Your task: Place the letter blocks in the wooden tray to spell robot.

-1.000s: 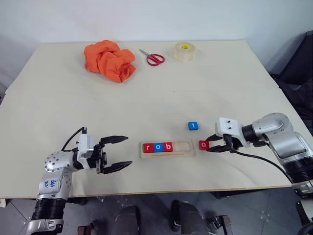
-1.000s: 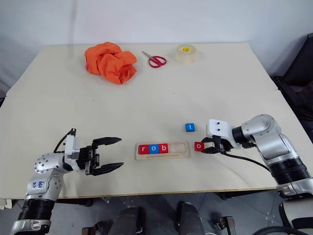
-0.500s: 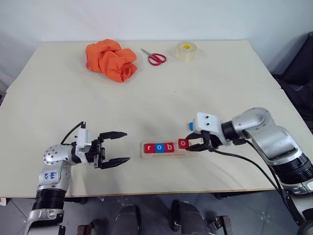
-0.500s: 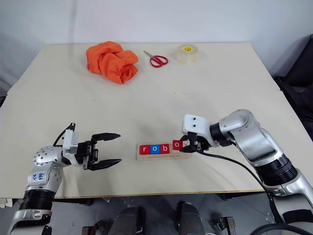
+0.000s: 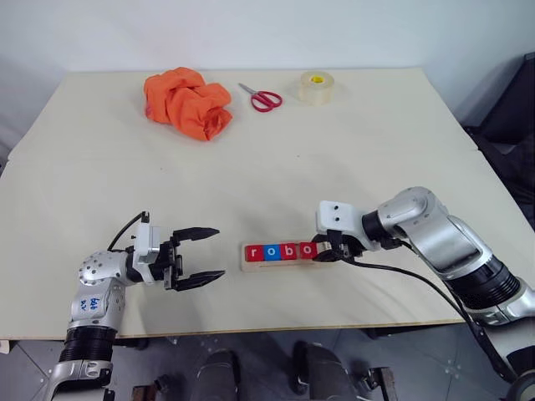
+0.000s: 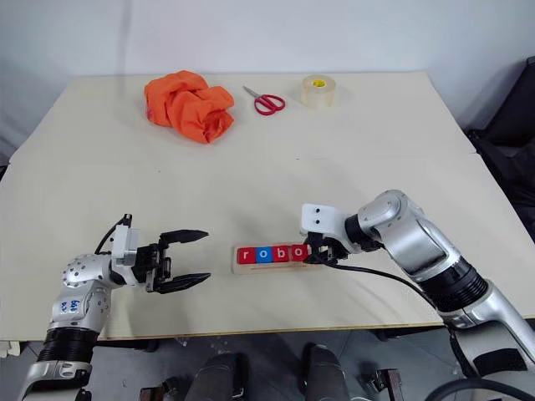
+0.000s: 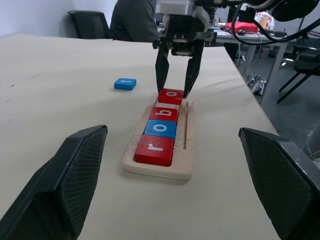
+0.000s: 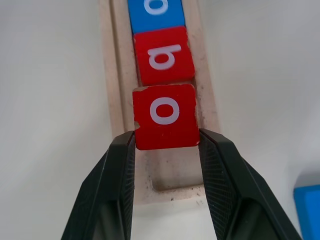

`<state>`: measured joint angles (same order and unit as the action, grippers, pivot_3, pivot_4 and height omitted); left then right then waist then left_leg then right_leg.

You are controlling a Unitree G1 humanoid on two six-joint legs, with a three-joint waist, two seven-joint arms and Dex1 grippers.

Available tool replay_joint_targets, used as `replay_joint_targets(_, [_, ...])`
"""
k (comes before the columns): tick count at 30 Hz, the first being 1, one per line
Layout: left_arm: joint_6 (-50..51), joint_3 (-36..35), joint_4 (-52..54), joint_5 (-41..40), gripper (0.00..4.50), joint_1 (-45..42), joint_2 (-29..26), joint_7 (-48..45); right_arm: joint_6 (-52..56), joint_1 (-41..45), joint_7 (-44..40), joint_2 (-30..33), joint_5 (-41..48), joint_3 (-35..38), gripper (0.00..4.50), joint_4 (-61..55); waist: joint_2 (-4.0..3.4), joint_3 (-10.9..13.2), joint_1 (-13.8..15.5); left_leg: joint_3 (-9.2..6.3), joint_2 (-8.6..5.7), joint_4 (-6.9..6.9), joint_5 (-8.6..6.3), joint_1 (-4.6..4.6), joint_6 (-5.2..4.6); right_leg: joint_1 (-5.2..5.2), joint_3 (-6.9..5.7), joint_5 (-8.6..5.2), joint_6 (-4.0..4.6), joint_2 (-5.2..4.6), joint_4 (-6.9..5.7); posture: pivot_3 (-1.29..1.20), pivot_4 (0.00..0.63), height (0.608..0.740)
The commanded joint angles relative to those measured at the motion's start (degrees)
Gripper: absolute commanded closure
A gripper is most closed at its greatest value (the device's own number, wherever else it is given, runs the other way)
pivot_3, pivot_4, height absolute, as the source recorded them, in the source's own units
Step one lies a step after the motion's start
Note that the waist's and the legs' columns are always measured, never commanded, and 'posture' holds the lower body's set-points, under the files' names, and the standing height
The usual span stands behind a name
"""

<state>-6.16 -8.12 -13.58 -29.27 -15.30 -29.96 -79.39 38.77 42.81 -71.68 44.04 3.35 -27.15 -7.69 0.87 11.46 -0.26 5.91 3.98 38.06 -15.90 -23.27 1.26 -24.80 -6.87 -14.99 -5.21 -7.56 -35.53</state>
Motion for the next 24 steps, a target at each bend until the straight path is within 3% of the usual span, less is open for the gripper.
replay_joint_targets(1, [-0.6, -0.4, 2.2, -0.8, 0.00, 0.5, 0.1, 0.5, -1.3, 1.5, 0.2, -0.8, -0.9, 0.1, 3.04, 0.5, 0.00, 0.0, 0.0, 0.01, 0.00, 0.00, 0.00, 0.00, 0.00, -0.01, 0.01, 0.00, 0.00, 0.00, 0.00, 0.00, 0.150, 0.740])
replay_joint_targets(11, [-0.7, -0.4, 2.7, -0.9, 0.00, 0.9, 0.3, 1.2, -3.4, 1.9, -1.6, -1.6, -2.2, -0.4, 3.04, 1.8, 0.00, 0.0, 0.0, 0.03, 0.00, 0.00, 0.00, 0.00, 0.00, 0.00, 0.02, 0.00, 0.00, 0.00, 0.00, 0.00, 0.150, 0.740])
replay_joint_targets(19, [-1.2, -0.4, 2.3, -0.7, 0.00, 0.7, 0.5, 1.3, -4.1, 2.0, -3.2, -0.9, -2.4, 0.4, 0.25, 0.3, 0.00, 0.0, 0.0, 0.04, 0.00, 0.00, 0.00, 0.00, 0.00, -0.02, 0.02, 0.00, 0.00, 0.00, -0.01, 0.00, 0.150, 0.740])
replay_joint_targets(20, [-1.2, -0.4, 2.2, -0.7, 0.00, 0.7, 0.5, 1.3, -4.0, 2.2, -3.2, -0.8, -2.3, 0.8, 0.03, 0.1, 0.00, 0.0, 0.0, 0.04, 0.00, 0.00, 0.00, 0.00, 0.00, -0.02, 0.02, 0.00, 0.00, 0.00, 0.00, 0.00, 0.150, 0.740])
replay_joint_targets(24, [-1.5, -0.2, 1.9, -0.6, 0.00, 0.4, 0.6, 1.1, -3.4, 2.1, -2.8, -0.5, -1.6, 2.3, 0.03, -0.8, 0.00, 0.0, 0.0, 0.04, 0.00, 0.00, 0.00, 0.00, 0.00, -0.02, 0.03, 0.00, 0.00, 0.00, -0.01, 0.00, 0.150, 0.740])
